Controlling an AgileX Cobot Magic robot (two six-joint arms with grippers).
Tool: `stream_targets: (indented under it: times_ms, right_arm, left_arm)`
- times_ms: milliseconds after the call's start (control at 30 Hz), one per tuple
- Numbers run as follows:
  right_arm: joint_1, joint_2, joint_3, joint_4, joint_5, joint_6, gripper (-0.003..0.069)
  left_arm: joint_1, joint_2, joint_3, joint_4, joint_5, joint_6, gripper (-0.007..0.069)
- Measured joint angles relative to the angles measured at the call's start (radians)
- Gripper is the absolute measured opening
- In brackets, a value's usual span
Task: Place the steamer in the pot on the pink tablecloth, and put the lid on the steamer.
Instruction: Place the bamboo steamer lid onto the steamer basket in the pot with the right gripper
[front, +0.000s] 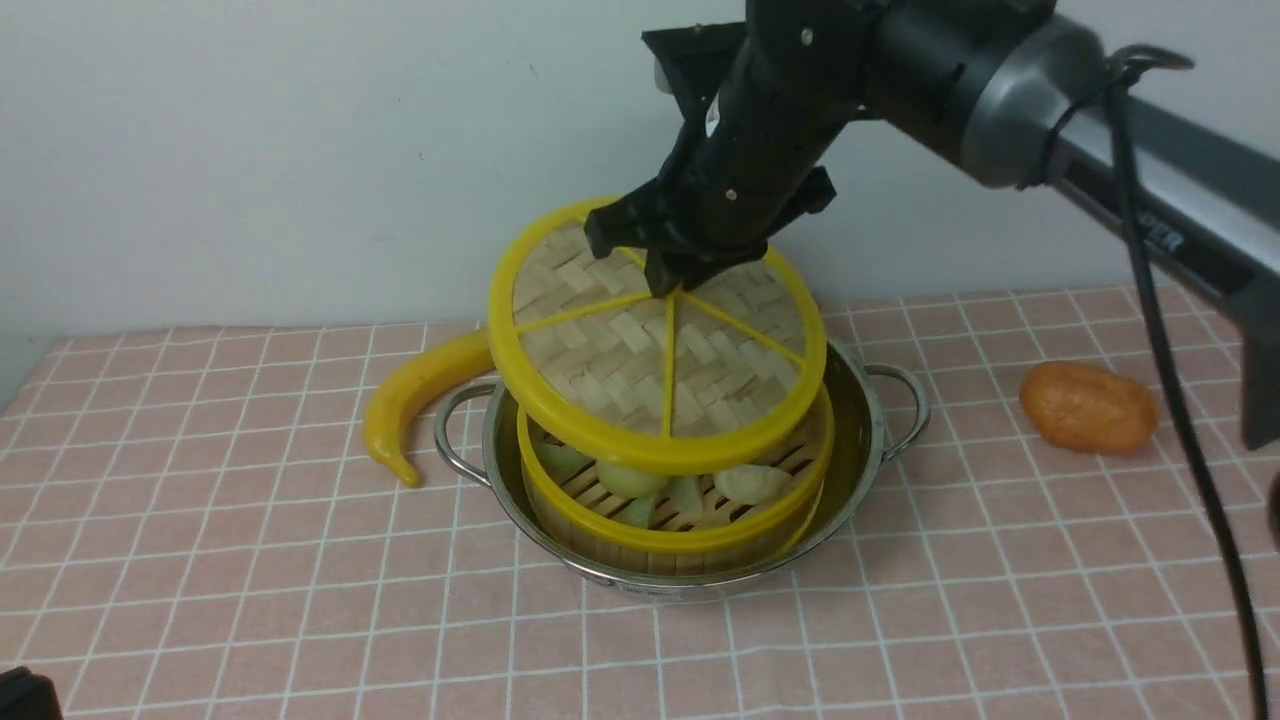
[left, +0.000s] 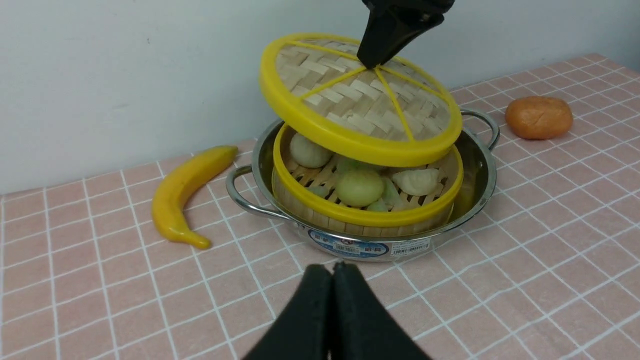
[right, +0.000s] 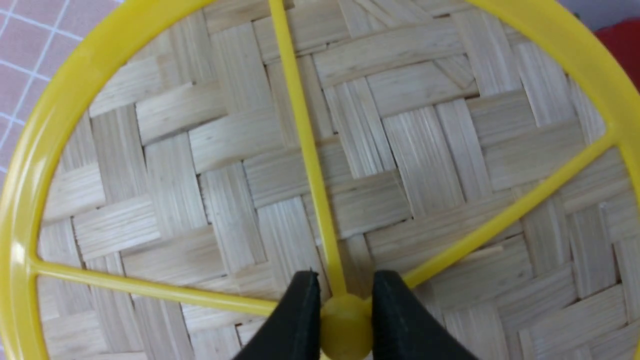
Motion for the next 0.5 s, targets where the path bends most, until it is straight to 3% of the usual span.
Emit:
stream_targets:
  times_ms: [500]
  right_arm:
    - [0.014,-0.007,0.039,0.006,0.005,0.013,0.0146]
  left_arm:
    - [0.000,0.000,0.000,0.013,0.008,0.000,-0.0008]
